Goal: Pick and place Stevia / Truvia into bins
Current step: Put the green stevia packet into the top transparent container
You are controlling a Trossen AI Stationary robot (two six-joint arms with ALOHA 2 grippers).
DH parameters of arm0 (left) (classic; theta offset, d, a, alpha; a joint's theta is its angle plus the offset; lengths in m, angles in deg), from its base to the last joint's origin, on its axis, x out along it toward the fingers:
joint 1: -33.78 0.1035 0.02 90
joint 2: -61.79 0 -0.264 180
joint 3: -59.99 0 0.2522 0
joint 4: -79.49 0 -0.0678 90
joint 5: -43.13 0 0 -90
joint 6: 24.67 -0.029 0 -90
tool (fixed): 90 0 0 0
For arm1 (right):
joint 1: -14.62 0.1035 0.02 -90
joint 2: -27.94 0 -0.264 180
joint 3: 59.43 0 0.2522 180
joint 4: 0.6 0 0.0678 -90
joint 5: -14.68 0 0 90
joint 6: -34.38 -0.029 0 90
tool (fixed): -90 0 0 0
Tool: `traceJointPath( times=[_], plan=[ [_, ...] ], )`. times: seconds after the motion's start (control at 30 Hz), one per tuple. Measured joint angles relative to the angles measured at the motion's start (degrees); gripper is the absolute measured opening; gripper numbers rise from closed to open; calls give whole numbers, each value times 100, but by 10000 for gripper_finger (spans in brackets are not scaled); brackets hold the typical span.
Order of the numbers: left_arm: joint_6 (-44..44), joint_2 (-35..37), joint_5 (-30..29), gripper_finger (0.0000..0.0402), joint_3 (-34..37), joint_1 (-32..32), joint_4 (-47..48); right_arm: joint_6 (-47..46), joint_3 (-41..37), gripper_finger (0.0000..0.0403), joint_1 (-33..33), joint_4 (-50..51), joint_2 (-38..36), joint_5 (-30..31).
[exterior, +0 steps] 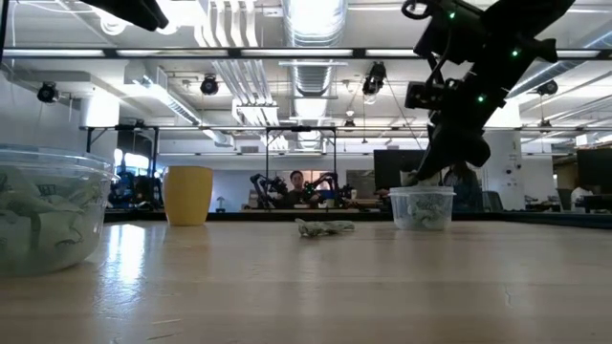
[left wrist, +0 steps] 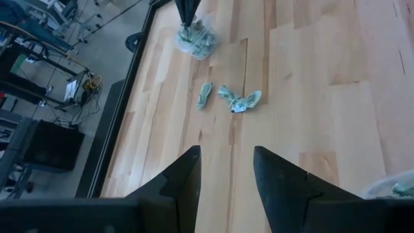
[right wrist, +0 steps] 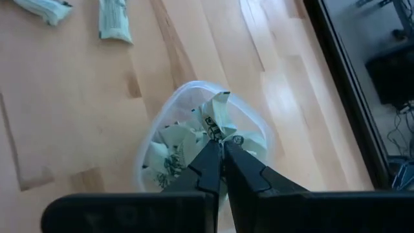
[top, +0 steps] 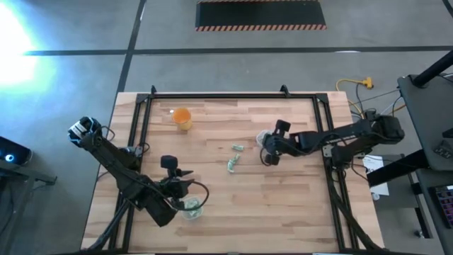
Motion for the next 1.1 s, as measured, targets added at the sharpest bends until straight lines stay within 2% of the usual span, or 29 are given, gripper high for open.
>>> traceJointPath(
  times=[0.53,0.77,0.9,1.1],
  plan=[
    [-133,0,-1,125,15,4,-98,50,0,9,-395,-116,244,-840],
    [-143,0,0,125,15,4,-122,-2,0,11,-414,-126,244,-884],
    [-144,0,0,125,17,4,-118,-65,0,31,-414,-122,246,-884],
    [-142,0,0,125,20,4,-113,-78,0,82,-413,-102,182,-730]
  ],
)
